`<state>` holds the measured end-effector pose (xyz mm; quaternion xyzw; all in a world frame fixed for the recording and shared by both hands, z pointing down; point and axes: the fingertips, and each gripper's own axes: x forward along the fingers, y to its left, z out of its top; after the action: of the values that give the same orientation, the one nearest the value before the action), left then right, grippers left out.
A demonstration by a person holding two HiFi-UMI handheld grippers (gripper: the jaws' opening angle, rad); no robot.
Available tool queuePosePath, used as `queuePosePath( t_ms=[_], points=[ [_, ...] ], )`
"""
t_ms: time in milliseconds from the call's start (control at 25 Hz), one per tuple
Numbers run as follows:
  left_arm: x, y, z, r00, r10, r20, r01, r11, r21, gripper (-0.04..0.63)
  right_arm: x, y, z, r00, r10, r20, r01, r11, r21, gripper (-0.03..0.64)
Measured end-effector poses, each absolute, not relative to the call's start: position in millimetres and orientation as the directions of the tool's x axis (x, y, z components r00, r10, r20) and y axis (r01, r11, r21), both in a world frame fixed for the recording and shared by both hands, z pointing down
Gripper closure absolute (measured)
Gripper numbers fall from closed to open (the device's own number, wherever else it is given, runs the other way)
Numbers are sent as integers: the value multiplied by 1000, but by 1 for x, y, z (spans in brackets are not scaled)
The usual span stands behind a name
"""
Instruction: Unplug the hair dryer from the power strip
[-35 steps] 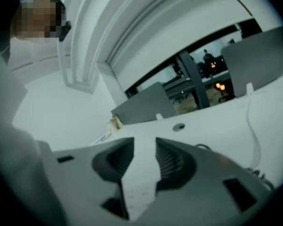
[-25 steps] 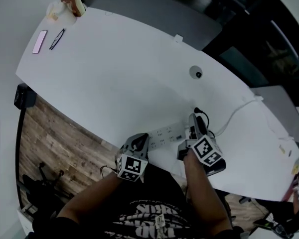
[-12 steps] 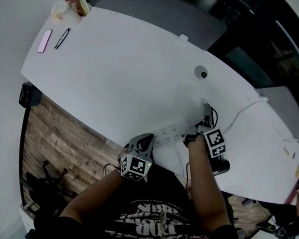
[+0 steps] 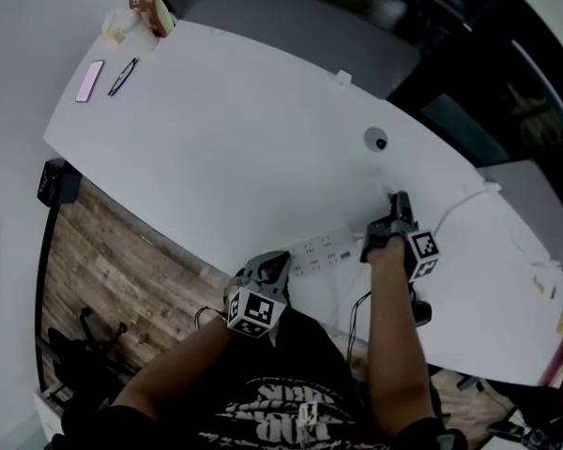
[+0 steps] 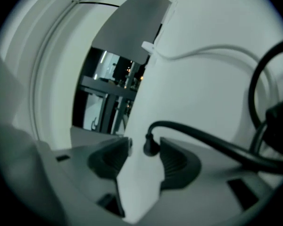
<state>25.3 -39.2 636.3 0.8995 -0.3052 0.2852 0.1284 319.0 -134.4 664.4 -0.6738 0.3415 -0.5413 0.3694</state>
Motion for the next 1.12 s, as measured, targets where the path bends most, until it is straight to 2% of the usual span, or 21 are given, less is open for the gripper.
queuePosePath(
  t_ms=[80, 160, 360, 480, 560, 720, 880, 920, 960, 1040, 1120],
  points=[
    [27, -39, 637, 657, -465, 594, -612, -789, 58, 568, 321, -138, 665, 183, -859, 477, -117, -501, -857, 488],
    [28, -38, 637, 660, -457, 596, -604, -795, 60, 568, 311, -140, 647, 140, -898, 417, -236, -439, -867, 489],
    [30, -38, 638, 660, -446, 605, -598, -799, 63, 568, 253, -105, 582, -91, -962, 256, -457, -188, -869, 494],
    [33, -39, 638, 664, -444, 601, -592, -803, 61, 568, 218, -71, 563, -287, -927, 242, -648, 2, -762, 499],
    [33, -41, 637, 667, -448, 596, -590, -805, 55, 568, 184, -54, 565, -417, -867, 271, -709, 124, -694, 500],
    [30, -42, 637, 668, -454, 589, -592, -804, 51, 568, 131, -33, 592, -578, -727, 372, -720, 239, -652, 500],
    [31, -44, 637, 664, -457, 591, -598, -799, 54, 568, 115, -26, 604, -613, -653, 444, -746, 295, -596, 495],
    [31, -43, 637, 663, -460, 591, -602, -797, 55, 568, 112, -24, 603, -624, -645, 441, -746, 325, -581, 472],
    [31, -43, 637, 662, -463, 590, -605, -795, 55, 568, 110, -21, 600, -639, -639, 428, -737, 349, -580, 410],
    [30, -44, 636, 661, -469, 586, -609, -791, 54, 568, 111, -21, 597, -662, -650, 373, -697, 351, -625, 392],
    [29, -45, 636, 662, -471, 583, -610, -790, 55, 568, 122, -28, 596, -645, -706, 293, -629, 273, -728, 387]
  ],
)
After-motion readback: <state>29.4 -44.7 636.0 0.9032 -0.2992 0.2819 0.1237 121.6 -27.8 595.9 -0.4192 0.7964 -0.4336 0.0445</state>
